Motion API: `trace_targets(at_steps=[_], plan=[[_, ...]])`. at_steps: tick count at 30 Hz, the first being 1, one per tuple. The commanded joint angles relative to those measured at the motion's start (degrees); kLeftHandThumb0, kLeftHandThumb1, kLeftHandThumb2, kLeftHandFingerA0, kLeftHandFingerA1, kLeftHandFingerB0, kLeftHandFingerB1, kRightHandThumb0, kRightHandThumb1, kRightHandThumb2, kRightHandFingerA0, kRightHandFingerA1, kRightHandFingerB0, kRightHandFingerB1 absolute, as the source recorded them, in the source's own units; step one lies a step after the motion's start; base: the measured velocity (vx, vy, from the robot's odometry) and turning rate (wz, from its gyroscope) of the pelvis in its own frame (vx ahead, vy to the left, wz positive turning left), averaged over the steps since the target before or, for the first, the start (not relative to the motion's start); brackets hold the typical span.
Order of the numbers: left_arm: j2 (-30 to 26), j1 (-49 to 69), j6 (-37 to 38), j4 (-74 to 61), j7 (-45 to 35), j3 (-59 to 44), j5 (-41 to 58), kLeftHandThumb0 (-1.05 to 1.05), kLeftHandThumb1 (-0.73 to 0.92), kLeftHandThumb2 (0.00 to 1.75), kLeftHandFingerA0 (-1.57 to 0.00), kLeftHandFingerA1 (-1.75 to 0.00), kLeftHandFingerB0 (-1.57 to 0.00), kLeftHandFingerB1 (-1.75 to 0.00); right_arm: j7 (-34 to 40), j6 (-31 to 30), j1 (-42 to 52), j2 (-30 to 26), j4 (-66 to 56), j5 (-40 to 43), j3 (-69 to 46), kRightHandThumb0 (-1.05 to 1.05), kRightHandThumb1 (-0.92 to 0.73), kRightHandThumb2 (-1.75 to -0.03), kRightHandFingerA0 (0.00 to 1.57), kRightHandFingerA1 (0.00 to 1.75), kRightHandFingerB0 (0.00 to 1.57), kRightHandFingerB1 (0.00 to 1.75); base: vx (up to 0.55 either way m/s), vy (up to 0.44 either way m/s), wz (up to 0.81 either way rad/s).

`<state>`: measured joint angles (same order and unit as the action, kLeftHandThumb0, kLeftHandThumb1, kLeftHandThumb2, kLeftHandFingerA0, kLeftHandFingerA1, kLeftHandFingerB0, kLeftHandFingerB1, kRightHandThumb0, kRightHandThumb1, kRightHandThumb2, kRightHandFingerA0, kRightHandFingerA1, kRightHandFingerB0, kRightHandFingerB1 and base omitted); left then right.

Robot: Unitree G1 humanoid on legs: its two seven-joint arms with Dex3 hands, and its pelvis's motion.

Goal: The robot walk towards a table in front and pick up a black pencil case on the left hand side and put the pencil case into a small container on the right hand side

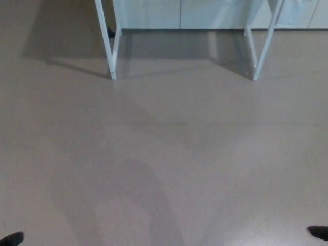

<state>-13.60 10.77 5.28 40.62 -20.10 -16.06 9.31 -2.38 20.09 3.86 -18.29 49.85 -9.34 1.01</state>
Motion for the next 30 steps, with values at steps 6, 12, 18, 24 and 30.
trace_targets(at_steps=[6, 12, 18, 24, 30], plan=[[-1.69, 0.28, 1.45, 0.71, 1.79, 0.70, -1.66, -0.10, 0.56, 0.56, -0.42, -0.38, -0.27, -0.31, 0.57, -0.07, -0.29, -0.59, 0.73, -1.07, 0.97, -0.47, -0.48, -0.75, 0.48, 0.49, 0.36, 0.46, 0.29, -0.020, -0.06], [-1.22, -0.56, 3.02, 2.80, 1.37, 0.59, -0.80, -0.07, 0.41, 0.86, -0.30, -0.56, -0.13, -0.47, 0.69, -0.56, -2.08, -1.38, 1.88, -2.29, 2.02, -0.46, -0.49, -0.75, 0.50, 0.50, 0.37, 0.46, 0.39, 0.141, -0.03], [-1.48, 0.22, 3.50, 3.69, 1.66, 0.48, -0.54, -0.10, 0.57, 0.57, -0.41, -0.38, -0.29, -0.31, 0.88, -1.14, -1.99, -1.40, 2.02, -2.83, 3.24, -0.40, -0.58, -0.57, 0.55, 0.39, 0.44, 0.36, 0.40, 0.159, -0.18], [-0.82, 1.46, 5.20, 4.15, 0.67, 0.44, 0.10, -0.05, 0.40, 0.85, -0.28, -0.55, -0.15, -0.47, -0.56, 0.15, -0.34, -2.11, 1.64, -2.19, 3.13, -0.37, -0.59, -0.58, 0.54, 0.39, 0.43, 0.36, 0.37, 0.015, 0.16], [-0.70, 1.92, 4.88, 3.82, 0.32, 0.28, 0.54, -0.04, 0.42, 0.86, -0.28, -0.55, -0.13, -0.47, -0.46, 0.14, -0.34, -2.27, 2.00, -2.90, 3.90, -0.37, -0.60, -0.58, 0.53, 0.39, 0.43, 0.36, 0.50, -0.117, 0.22]])
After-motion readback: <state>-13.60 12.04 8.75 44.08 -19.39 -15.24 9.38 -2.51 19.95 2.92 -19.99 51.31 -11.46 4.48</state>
